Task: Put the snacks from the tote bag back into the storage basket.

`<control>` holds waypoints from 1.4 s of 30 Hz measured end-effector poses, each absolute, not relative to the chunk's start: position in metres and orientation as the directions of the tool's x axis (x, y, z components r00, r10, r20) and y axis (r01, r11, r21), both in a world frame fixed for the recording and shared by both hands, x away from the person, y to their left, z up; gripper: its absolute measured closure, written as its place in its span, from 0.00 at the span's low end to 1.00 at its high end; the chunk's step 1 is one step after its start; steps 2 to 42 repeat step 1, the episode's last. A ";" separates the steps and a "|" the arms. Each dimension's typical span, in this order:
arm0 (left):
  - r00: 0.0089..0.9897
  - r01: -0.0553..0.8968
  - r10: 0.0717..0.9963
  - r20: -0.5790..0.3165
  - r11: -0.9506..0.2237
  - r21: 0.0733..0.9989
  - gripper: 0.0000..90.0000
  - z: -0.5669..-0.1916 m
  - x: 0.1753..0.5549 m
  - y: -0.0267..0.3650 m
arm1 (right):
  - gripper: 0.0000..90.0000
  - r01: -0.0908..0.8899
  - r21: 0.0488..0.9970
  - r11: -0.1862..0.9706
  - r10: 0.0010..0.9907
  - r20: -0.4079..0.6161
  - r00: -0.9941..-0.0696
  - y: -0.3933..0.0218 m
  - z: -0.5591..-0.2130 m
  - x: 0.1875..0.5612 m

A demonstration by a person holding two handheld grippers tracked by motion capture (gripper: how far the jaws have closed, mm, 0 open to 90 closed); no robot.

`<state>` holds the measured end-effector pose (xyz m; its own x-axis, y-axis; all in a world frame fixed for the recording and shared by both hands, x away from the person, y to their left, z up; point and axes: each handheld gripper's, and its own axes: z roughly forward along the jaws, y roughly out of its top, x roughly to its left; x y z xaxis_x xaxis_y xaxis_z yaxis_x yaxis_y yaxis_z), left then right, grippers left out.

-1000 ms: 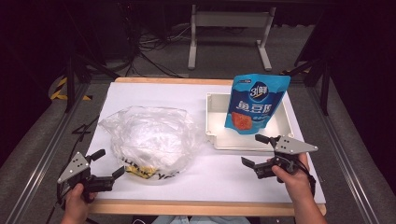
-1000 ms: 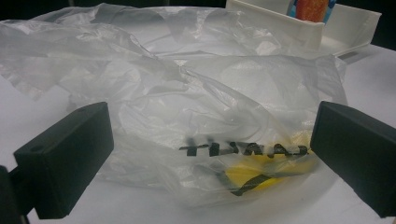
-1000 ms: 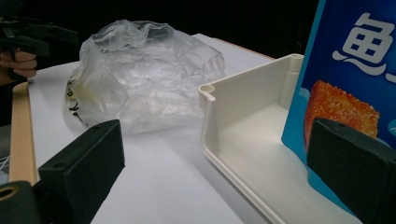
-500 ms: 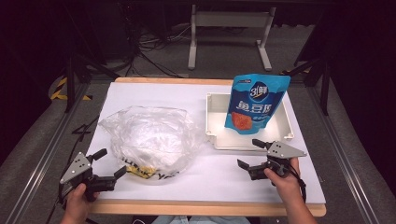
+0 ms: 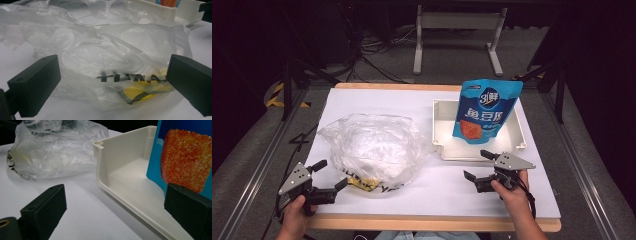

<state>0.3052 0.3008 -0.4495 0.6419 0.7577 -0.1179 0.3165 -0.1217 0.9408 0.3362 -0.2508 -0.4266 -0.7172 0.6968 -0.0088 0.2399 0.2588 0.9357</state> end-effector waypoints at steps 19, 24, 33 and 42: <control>0.642 0.316 0.758 -0.118 -0.122 0.941 0.00 -0.450 0.305 0.301 | 0.05 0.237 0.937 0.255 0.697 -0.008 -0.717 -0.251 -0.426 0.336; 0.642 0.316 0.758 -0.118 -0.122 0.941 0.00 -0.450 0.305 0.301 | 0.05 0.237 0.937 0.255 0.697 -0.008 -0.717 -0.251 -0.426 0.336; 0.642 0.316 0.758 -0.118 -0.122 0.941 0.00 -0.450 0.305 0.301 | 0.05 0.237 0.937 0.255 0.697 -0.008 -0.717 -0.251 -0.426 0.336; 0.642 0.316 0.758 -0.118 -0.122 0.941 0.00 -0.450 0.305 0.301 | 0.05 0.237 0.937 0.255 0.697 -0.008 -0.717 -0.251 -0.426 0.336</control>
